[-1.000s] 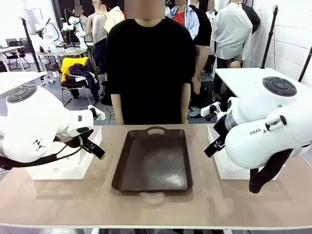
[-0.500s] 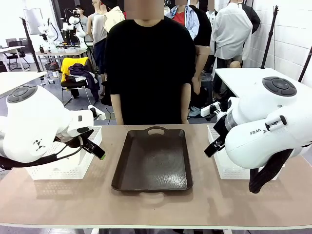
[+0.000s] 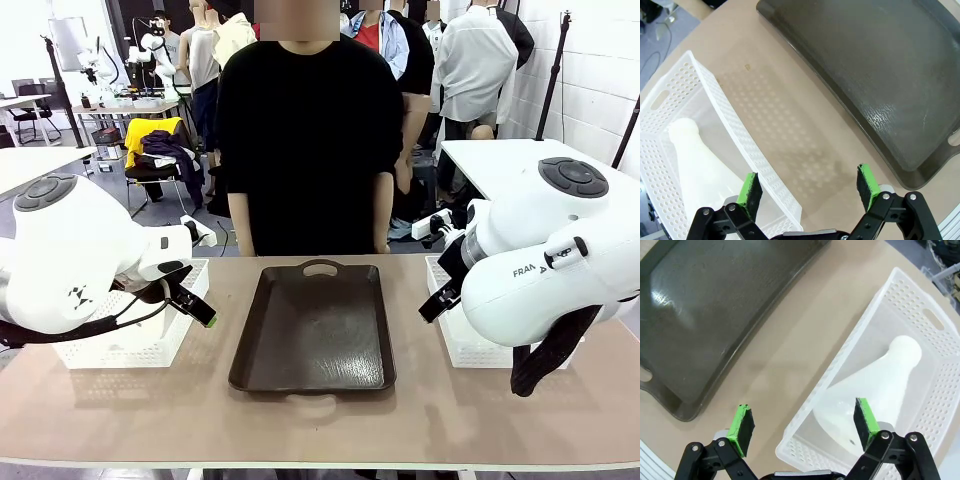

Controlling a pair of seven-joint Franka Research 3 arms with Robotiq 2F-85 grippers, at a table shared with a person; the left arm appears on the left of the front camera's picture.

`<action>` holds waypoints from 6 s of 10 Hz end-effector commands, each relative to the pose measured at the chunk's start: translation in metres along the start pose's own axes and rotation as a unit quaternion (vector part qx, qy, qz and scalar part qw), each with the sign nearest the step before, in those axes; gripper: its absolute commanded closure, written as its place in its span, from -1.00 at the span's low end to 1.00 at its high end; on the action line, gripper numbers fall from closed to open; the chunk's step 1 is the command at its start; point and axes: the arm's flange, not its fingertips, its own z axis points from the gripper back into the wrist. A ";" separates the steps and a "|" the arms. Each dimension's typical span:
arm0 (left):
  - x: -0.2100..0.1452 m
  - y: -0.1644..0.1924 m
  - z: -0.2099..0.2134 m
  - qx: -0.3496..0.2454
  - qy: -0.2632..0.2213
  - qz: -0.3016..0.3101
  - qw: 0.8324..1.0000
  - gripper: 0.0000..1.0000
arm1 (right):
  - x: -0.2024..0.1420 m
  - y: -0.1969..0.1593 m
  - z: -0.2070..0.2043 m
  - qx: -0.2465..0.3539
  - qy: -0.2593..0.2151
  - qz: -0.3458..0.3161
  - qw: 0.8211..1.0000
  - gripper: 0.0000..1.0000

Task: Prepare the laboratory tools.
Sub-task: Pick up the Big flask that the person points to.

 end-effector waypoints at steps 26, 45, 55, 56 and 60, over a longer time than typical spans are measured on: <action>-0.046 0.153 0.129 -0.545 -0.117 0.328 0.763 -1.00 | -0.051 -0.220 0.071 0.587 -0.095 -0.253 0.763 -1.00; -0.085 0.192 0.098 -0.555 -0.094 0.406 0.720 -1.00 | -0.090 -0.268 0.045 0.587 -0.098 -0.328 0.734 -1.00; -0.085 0.192 0.098 -0.555 -0.094 0.406 0.720 -1.00 | -0.091 -0.268 0.043 0.587 -0.095 -0.330 0.733 -1.00; -0.085 0.192 0.098 -0.555 -0.094 0.406 0.720 -1.00 | -0.081 -0.271 0.051 0.546 -0.079 -0.357 0.754 -1.00; -0.085 0.192 0.098 -0.555 -0.094 0.406 0.720 -1.00 | -0.005 -0.263 0.064 0.342 -0.023 -0.417 0.841 -1.00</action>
